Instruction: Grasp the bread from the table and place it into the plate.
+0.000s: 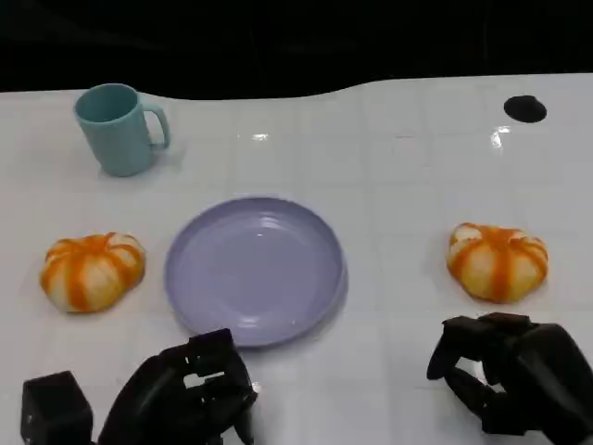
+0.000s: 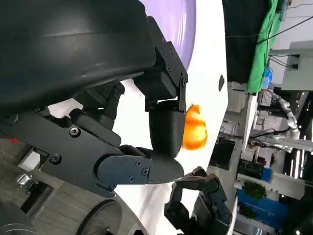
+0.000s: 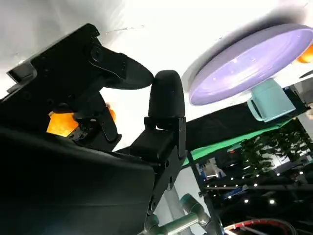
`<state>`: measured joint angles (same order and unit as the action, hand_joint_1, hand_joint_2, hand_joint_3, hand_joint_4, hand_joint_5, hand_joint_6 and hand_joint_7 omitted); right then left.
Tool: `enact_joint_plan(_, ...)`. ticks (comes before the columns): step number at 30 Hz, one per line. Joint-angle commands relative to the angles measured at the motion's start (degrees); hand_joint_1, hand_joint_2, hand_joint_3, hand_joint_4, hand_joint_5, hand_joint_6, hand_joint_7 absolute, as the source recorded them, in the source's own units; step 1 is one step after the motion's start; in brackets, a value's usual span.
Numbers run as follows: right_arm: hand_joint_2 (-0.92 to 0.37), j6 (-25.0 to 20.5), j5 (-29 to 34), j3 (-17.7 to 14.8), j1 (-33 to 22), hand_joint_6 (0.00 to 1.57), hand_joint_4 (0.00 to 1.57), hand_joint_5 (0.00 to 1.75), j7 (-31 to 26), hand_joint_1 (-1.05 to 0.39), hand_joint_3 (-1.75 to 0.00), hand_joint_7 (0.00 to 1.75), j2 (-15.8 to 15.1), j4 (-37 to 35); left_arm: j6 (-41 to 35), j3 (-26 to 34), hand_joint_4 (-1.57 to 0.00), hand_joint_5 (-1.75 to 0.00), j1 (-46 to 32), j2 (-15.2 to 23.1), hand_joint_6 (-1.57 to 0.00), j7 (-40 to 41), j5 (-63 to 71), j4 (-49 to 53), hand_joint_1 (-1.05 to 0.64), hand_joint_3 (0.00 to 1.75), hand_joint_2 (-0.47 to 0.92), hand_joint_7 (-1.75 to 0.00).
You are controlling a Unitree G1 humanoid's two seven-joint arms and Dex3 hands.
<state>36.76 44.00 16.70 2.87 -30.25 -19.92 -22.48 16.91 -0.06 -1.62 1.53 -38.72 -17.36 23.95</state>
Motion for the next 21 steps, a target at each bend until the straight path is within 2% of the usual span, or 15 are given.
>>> enact_joint_plan(1,-0.49,1.2,-1.2,-0.7,0.7,0.81,0.84,1.56,-0.9,-0.20,-0.95,1.07,-0.9,-0.3,-0.1,0.5,-0.79,-1.75,-0.3,1.0,-0.78,-0.3,-0.2,-0.2,-0.59,0.47,0.76,-1.40)
enact_joint_plan(3,-0.54,1.2,-1.5,-1.2,0.8,0.84,0.84,1.30,-0.9,-0.23,-0.83,0.86,-1.0,-0.2,0.0,0.4,-0.79,-1.75,-0.3,0.9,-0.78,-0.4,-0.2,-0.2,-0.58,0.47,0.76,-1.40)
enact_joint_plan(5,-0.59,0.9,-1.7,-1.6,0.9,0.87,0.85,1.16,-1.1,-0.26,-0.71,0.68,-0.9,0.1,-0.1,0.4,-0.79,-1.75,-0.4,0.9,-0.78,-0.4,-0.2,-0.3,-0.58,0.47,0.76,-1.40)
enact_joint_plan(6,-0.63,0.9,-1.7,-1.9,0.9,0.90,0.82,1.15,-1.5,-0.27,-0.63,0.55,-0.9,0.2,-0.2,0.4,-0.79,-1.75,-0.4,1.0,-0.78,-0.3,-0.1,-0.4,-0.59,0.47,0.76,-1.40)
enact_joint_plan(8,-0.68,0.9,-1.8,-2.2,1.1,0.89,0.68,1.36,-2.1,-0.29,-0.51,0.43,-0.9,0.3,0.1,0.4,-0.79,-1.75,-0.4,1.1,-0.77,-0.3,0.0,-0.3,-0.60,0.47,0.76,-1.40)
enact_joint_plan(9,-0.70,0.9,-1.8,-2.5,1.2,0.89,0.64,1.40,-2.3,-0.30,-0.47,0.39,-1.0,0.5,0.3,0.4,-0.79,-1.75,-0.3,1.1,-0.77,-0.3,0.1,-0.2,-0.60,0.47,0.76,-1.40)
enact_joint_plan(11,-0.77,1.1,-2.2,-3.0,1.3,0.86,0.59,1.26,-2.3,-0.33,-0.35,0.31,-1.2,0.9,0.4,0.5,-0.79,-1.75,-0.3,1.1,-0.77,-0.4,0.1,-0.1,-0.60,0.47,0.76,-1.41)
enact_joint_plan(13,-0.87,1.0,-3.2,-4.1,1.3,0.82,0.54,0.96,-1.5,-0.38,-0.16,0.20,-1.3,2.1,0.0,0.5,-0.79,-1.75,-0.2,1.1,-0.77,-0.4,-0.1,0.0,-0.60,0.47,0.76,-1.41)
enact_joint_plan(15,-0.91,-0.1,-3.9,-5.0,1.0,0.79,0.52,0.75,0.0,-0.40,-0.08,0.13,-1.5,4.0,0.2,0.5,-0.79,-1.75,-0.2,1.2,-0.77,-0.5,-0.1,0.2,-0.60,0.47,0.76,-1.41)
enact_joint_plan(17,-0.92,-2.2,-3.9,-5.8,0.7,0.75,0.46,0.66,1.7,-0.41,-0.08,0.08,-1.8,6.5,0.6,0.5,-0.79,-1.75,-0.1,1.1,-0.77,-0.6,-0.1,0.4,-0.60,0.47,0.76,-1.41)
enact_joint_plan(21,-0.92,-5.6,-2.1,-7.1,0.8,0.70,0.38,0.59,3.2,-0.41,-0.05,0.04,-3.0,9.6,0.8,0.4,-0.79,-1.75,0.0,1.0,-0.77,-0.3,0.3,0.4,-0.60,0.47,0.76,-1.42)
